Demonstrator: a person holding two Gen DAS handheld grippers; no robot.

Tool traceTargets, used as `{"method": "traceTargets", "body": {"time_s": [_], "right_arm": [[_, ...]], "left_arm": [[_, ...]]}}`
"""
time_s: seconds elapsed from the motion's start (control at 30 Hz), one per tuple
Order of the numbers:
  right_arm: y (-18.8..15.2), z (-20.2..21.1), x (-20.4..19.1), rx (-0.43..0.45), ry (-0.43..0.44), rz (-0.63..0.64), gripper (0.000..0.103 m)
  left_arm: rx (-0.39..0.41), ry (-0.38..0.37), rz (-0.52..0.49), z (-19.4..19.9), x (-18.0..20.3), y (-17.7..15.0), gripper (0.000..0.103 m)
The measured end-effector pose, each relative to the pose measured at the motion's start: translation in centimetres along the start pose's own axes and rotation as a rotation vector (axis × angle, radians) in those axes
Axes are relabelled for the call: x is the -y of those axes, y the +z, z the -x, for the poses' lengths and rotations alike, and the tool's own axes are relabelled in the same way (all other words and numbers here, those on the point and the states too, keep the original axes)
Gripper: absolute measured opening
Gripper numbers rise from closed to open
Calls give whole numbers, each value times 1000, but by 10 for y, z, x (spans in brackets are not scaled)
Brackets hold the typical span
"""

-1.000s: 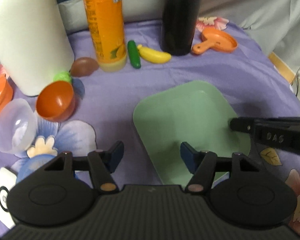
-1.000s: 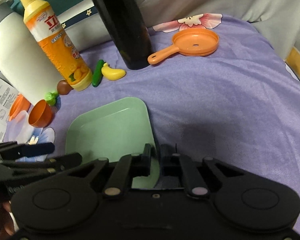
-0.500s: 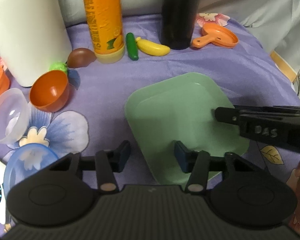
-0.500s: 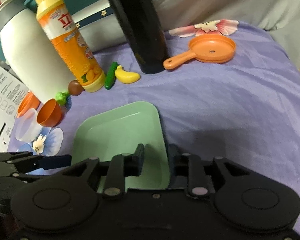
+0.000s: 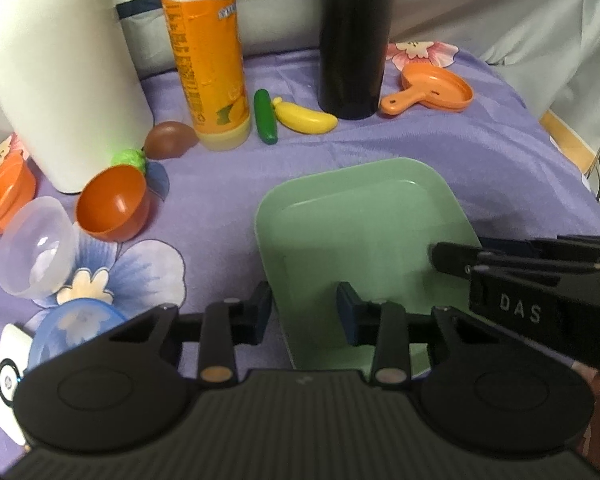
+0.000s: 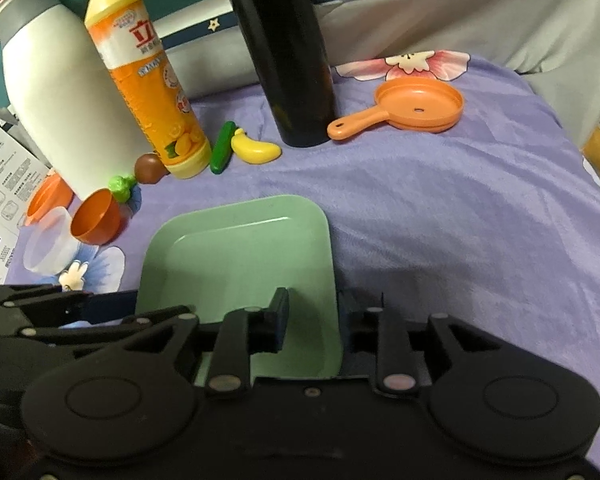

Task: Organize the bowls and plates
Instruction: 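Lift the green plate and lower it onto the white plate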

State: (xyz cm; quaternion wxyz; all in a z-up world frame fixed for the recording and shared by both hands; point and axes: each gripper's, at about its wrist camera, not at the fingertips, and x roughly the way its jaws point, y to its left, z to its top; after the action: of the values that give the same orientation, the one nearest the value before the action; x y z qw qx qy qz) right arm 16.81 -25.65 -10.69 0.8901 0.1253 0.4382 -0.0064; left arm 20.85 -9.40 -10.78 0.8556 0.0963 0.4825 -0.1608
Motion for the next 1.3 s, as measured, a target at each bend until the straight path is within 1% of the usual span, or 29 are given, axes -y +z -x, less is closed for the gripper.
{"method": "traceTargets", "body": {"time_s": [0.13, 0.33, 0.63, 0.8, 0.97, 1.17, 1.3], "right_arm": [[-2, 17, -3, 4, -11, 2, 27], [-8, 48, -10, 0, -4, -12, 27], [-28, 95, -42, 1, 16, 18, 27], [-44, 118, -67, -12, 40, 42, 27], [-61, 133, -101, -36, 72, 78, 27], [-87, 144, -148, -85, 131, 124, 27], [-103, 141, -180, -124, 168, 157, 27]], "left_arm": [[14, -8, -2, 15, 2, -1, 35], [47, -9, -8, 48, 3, -8, 35], [85, 5, 10, 105, -11, -40, 35], [96, 10, 38, 134, -31, -65, 35], [99, 28, 70, 158, -57, -93, 35], [106, 66, 122, 184, -96, -129, 35], [95, 94, 156, 194, -123, -153, 35]]}}
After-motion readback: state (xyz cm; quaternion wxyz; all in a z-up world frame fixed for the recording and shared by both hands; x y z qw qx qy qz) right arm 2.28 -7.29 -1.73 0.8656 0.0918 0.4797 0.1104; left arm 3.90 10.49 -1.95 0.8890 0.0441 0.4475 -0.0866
